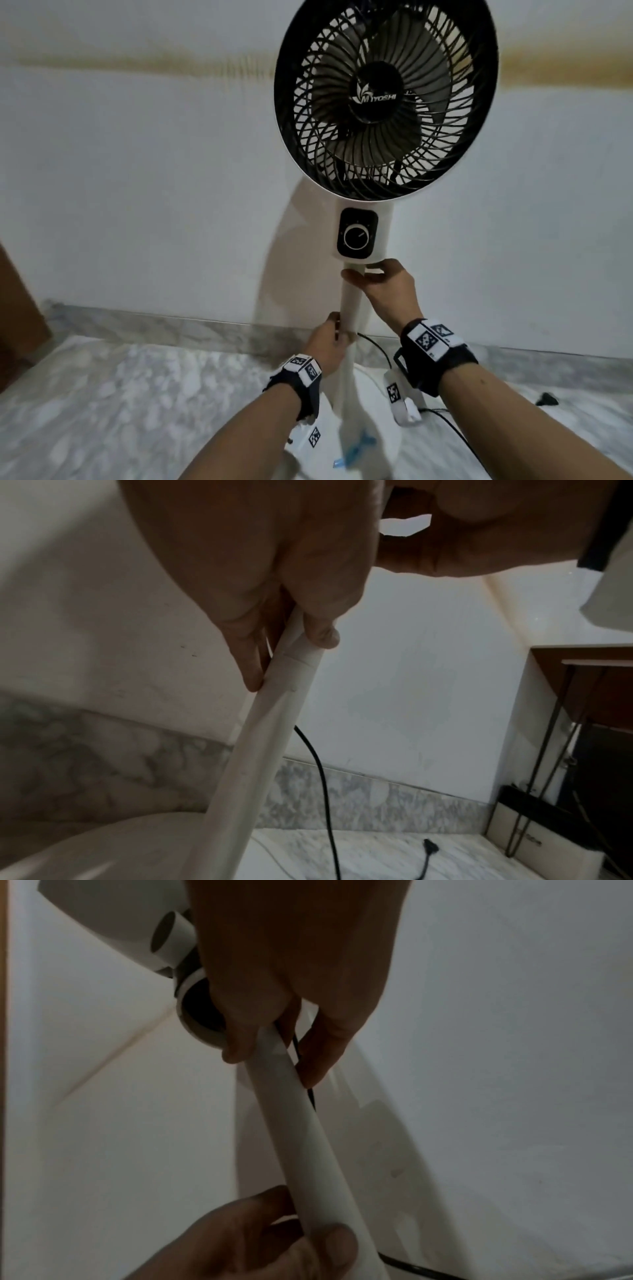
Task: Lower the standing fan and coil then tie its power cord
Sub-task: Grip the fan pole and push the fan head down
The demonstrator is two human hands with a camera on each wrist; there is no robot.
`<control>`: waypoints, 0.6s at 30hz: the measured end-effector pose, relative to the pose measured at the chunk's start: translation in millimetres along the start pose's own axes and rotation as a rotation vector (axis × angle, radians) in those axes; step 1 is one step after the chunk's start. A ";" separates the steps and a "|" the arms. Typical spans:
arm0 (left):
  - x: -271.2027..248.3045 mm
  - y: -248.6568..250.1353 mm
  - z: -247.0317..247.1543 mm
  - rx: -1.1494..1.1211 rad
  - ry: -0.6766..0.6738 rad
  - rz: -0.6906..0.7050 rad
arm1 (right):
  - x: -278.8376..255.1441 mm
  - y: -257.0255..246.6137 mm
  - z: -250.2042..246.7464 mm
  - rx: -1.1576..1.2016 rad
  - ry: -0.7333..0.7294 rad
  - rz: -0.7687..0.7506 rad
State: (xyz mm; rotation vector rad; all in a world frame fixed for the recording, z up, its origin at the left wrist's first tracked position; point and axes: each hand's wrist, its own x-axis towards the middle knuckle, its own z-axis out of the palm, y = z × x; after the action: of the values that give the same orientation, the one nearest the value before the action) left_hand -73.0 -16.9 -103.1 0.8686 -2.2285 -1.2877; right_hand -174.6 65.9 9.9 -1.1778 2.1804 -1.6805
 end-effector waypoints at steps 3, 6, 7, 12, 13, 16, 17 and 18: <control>-0.3 3.5 1.1 0.005 0.017 -0.002 | 0.0 1.8 0.3 -0.076 0.006 -0.046; -4.3 4.1 5.9 -0.015 0.037 -0.002 | 2.6 10.5 3.4 -0.103 0.015 -0.110; -5.5 3.3 8.0 -0.024 0.049 -0.005 | 3.3 14.0 4.1 -0.100 0.007 -0.125; -6.9 -1.1 15.3 -0.118 0.103 -0.011 | 4.4 24.6 2.7 -0.011 -0.052 -0.127; -5.7 -2.7 16.8 -0.122 0.107 -0.004 | 4.9 25.7 2.7 0.003 -0.056 -0.127; -0.6 -13.3 21.6 -0.146 0.114 -0.001 | 4.4 26.0 4.5 0.031 -0.070 -0.140; 0.8 -16.0 22.7 -0.157 0.119 0.002 | 4.0 26.4 5.4 0.044 -0.081 -0.146; 1.8 -17.9 23.2 -0.169 0.125 0.007 | 3.5 26.6 6.0 0.053 -0.091 -0.150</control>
State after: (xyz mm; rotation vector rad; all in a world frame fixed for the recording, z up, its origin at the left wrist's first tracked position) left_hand -83.4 -10.7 -129.8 0.8525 -1.9934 -1.3567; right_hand -186.8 60.8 -14.3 -1.4054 2.0267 -1.6932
